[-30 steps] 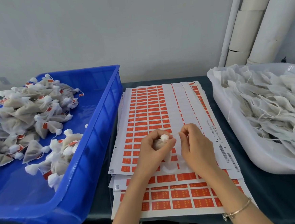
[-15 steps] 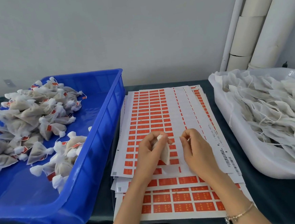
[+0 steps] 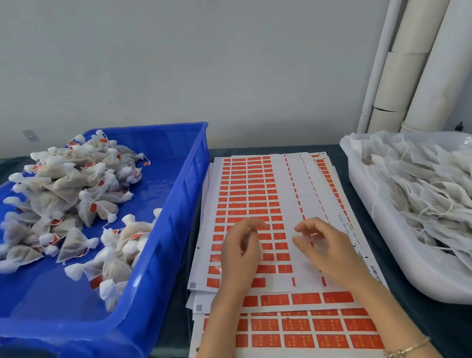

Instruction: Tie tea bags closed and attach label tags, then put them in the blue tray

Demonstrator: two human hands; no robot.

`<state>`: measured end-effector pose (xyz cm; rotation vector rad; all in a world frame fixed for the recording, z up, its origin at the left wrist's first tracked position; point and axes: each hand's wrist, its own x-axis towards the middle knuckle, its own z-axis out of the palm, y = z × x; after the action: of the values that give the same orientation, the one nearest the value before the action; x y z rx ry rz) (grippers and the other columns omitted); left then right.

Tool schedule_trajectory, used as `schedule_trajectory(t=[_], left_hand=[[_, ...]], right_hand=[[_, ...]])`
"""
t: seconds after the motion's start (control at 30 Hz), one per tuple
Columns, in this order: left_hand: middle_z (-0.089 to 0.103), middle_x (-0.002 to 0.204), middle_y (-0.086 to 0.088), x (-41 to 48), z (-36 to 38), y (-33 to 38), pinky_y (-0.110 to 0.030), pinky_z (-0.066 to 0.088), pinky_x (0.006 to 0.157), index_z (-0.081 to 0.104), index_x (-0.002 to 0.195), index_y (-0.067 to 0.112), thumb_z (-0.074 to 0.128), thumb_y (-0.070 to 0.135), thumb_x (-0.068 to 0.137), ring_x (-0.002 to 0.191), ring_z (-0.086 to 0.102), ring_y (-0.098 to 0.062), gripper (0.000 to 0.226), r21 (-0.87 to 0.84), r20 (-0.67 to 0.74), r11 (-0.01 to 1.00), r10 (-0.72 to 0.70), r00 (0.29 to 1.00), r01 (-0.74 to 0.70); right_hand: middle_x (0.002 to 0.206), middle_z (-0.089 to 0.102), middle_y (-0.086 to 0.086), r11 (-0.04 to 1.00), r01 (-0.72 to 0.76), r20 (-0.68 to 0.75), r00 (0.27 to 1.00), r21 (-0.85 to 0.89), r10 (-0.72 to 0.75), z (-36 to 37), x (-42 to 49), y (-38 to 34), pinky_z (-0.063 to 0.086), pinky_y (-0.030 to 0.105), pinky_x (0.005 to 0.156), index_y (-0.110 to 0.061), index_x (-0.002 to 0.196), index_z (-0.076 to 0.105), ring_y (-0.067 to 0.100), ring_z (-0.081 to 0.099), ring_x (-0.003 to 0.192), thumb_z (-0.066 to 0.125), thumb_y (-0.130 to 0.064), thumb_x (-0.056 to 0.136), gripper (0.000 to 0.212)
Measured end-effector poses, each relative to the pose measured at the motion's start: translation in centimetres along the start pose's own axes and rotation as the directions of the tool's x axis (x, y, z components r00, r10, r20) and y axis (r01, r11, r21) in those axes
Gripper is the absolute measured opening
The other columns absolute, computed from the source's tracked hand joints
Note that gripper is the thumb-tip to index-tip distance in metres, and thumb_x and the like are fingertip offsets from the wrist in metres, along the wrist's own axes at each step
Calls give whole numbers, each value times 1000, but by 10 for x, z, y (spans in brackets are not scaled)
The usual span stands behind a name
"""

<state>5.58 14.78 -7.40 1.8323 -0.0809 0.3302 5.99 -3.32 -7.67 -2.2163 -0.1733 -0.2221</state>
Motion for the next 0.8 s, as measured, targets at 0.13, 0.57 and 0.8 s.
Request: schedule_trajectory(t=[0.13,0.57,0.8], left_hand=[[62,100,25,4,-1,-5,-33,55,86,65,88,39,49,20,97,94,60,-4,26,61,50,998,0,999,-3],[42,105,27,-24,-12,-14,-22,33,97,66,103,44,54,52,84,111,38,-6,23,461,181,808,319,930,-367],[33,116,28,-29,-12,-9,-30,21,108,65,107,49,46,80,73,118,19,-1,50,613,288,706,218,933,-354]], right_hand=[[138,18,-42,976,-17,288,954,-218,81,-19,-4,14,28,33,110,-67,119,31,-11,23,128,58,-80,58,68],[154,6,-29,928,68,464,878,-367,119,-27,-3,13,4,47,120,-70,122,23,7,-2,147,53,-82,57,72],[150,7,-33,911,123,475,876,-393,86,-24,-5,20,6,47,120,-75,111,27,7,2,147,41,-85,59,55]])
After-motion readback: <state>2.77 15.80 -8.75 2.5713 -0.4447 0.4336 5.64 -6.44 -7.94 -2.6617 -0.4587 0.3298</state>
